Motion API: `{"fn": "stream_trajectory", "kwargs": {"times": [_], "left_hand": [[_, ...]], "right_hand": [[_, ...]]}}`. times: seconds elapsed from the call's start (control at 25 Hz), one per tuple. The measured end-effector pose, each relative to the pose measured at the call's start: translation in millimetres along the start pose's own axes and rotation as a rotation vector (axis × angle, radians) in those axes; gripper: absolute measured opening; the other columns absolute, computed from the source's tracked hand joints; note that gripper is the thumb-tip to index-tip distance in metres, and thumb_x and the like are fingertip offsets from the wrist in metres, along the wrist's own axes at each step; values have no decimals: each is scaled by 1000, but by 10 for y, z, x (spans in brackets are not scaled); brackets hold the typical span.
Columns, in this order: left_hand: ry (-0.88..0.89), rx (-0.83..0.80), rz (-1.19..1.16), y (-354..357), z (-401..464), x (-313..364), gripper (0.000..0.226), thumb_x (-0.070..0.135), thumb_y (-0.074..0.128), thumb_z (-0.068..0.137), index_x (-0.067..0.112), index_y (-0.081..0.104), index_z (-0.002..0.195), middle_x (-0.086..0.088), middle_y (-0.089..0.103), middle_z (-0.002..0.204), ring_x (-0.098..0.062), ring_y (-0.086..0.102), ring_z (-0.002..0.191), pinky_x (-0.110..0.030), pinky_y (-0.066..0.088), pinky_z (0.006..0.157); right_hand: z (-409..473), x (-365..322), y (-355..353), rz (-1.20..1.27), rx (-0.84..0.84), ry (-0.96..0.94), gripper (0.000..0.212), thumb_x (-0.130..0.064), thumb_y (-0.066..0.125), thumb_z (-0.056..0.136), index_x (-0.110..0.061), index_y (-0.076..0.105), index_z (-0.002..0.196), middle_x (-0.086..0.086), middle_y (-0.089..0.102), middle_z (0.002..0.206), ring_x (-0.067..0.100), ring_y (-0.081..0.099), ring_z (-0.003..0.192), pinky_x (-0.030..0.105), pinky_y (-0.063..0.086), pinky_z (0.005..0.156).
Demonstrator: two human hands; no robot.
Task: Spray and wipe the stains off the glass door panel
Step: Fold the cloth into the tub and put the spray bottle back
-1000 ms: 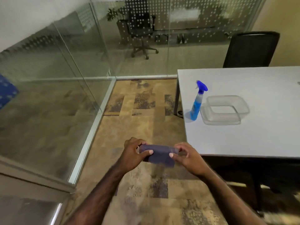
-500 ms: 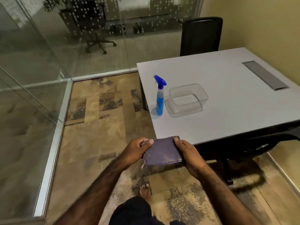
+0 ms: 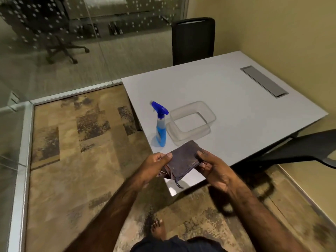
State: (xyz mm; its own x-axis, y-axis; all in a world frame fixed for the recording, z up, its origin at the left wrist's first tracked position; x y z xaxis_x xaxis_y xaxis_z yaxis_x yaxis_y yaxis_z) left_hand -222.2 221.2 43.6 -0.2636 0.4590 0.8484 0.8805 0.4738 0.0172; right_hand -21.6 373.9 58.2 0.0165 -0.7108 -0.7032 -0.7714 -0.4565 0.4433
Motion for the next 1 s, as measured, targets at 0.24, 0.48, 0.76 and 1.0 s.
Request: {"fn": "stream_trajectory", "kwargs": {"times": [0.24, 0.48, 0.76, 1.0], "left_hand": [[78, -61, 57, 158, 487, 259, 39, 42, 67, 104, 13, 67, 130, -15, 78, 115, -30, 80, 103, -45, 68, 88], [179, -4, 167, 432, 1048, 543, 29, 44, 74, 98, 18, 69, 111, -8, 79, 102, -18, 78, 90, -44, 68, 88], [189, 53, 246, 709, 1879, 939, 54, 76, 65, 80, 33, 66, 112, -8, 78, 103, -24, 75, 95, -36, 59, 89], [142, 231, 202, 976, 2645, 1255, 25, 55, 69, 98, 31, 65, 101, 10, 73, 95, -7, 69, 85, -19, 56, 73]], "right_hand": [[319, -280, 93, 46, 187, -80, 29, -16, 79, 93, -15, 80, 122, 2, 84, 107, 22, 73, 103, 43, 58, 101], [754, -744, -116, 27, 224, -115, 19, -14, 67, 105, -16, 81, 118, 4, 84, 107, 21, 75, 97, 43, 62, 90], [1625, -1777, -290, -356, 97, -175, 29, -12, 68, 105, -17, 75, 132, 7, 81, 127, 21, 75, 110, 41, 59, 91], [2492, -2403, -303, -573, -10, -87, 28, -5, 67, 104, -10, 73, 131, 8, 78, 116, 20, 71, 103, 35, 59, 88]]}}
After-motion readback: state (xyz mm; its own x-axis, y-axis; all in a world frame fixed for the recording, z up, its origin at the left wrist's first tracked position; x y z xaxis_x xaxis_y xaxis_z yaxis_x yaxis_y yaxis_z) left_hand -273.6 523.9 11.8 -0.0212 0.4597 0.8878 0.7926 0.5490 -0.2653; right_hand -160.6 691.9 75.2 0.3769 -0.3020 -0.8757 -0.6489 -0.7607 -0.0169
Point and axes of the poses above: each hand's wrist, its own z-axis towards the middle knuckle, its own y-axis out of the palm, x = y × z, the point moved 1 cm from there along z, towards the middle knuckle
